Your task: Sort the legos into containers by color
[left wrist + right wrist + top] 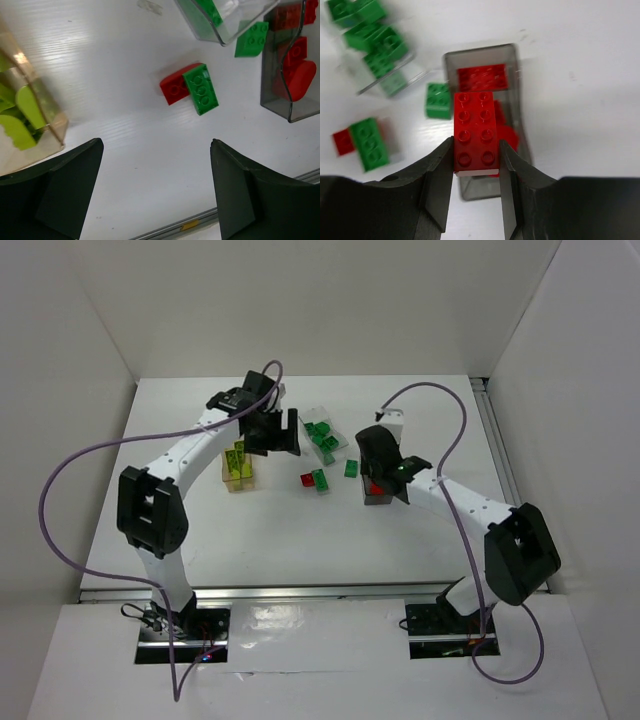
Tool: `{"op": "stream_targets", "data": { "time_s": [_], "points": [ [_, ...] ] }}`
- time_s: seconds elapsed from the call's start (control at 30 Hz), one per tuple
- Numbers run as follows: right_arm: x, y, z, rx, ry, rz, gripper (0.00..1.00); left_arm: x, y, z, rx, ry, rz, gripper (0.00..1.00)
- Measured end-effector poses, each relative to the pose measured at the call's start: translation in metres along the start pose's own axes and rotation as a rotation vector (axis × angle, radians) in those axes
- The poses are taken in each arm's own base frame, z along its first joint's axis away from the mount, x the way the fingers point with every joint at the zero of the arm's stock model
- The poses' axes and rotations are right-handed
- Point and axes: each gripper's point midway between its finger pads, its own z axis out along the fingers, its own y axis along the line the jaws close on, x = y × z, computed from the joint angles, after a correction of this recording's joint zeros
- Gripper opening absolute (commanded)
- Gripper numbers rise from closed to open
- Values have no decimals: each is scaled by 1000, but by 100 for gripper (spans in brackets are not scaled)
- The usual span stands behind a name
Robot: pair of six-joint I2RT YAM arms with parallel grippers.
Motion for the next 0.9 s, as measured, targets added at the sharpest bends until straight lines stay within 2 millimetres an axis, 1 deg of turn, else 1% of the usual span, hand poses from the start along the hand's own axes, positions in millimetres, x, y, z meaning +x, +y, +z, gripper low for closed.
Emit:
{"op": "stream_targets", "data": {
  "time_s": [0.1,0.17,0.2,0.23,0.3,0.37,0.43,0.47,0.5,0.57,0.6,0.7,0.73,0.77,0.83,0.9],
  "points": [
    [-5,-23,9,75,-6,34,20,14,-16,19,13,54,36,95],
    [-4,-29,14,97,-2,36,26,28,-22,36,8,105,53,94],
    [0,-30,17,104,7,29,39,34,-24,43,5,127,58,94],
    [4,-29,20,109,18,22,56,39,-24,48,1,145,62,94],
    [13,-30,27,120,43,3,66,43,-24,53,-3,162,63,94],
    [18,-30,31,128,58,-11,70,42,-21,53,-13,159,60,94],
    [17,-29,29,126,54,-22,69,40,-18,53,-25,150,59,94],
    [15,-27,28,123,47,-22,65,40,-16,53,-34,148,57,94],
    [12,-23,25,115,37,-30,50,39,-15,54,-43,145,57,94],
    [9,-12,18,86,22,-45,41,36,-12,53,-63,131,46,92],
    [8,-3,14,60,17,-50,39,35,-10,52,-76,122,34,92],
    [8,25,8,-31,27,-59,39,28,-7,46,-110,86,5,92],
    [10,33,8,-59,39,-61,44,25,-5,43,-120,69,-7,92],
    [11,39,11,-79,49,-61,46,22,-3,39,-131,54,-16,92],
    [22,50,22,-104,92,-73,48,17,0,30,-153,19,-41,92],
    [37,59,37,-110,140,-90,48,13,5,20,-174,-13,-66,92]
  ]
}}
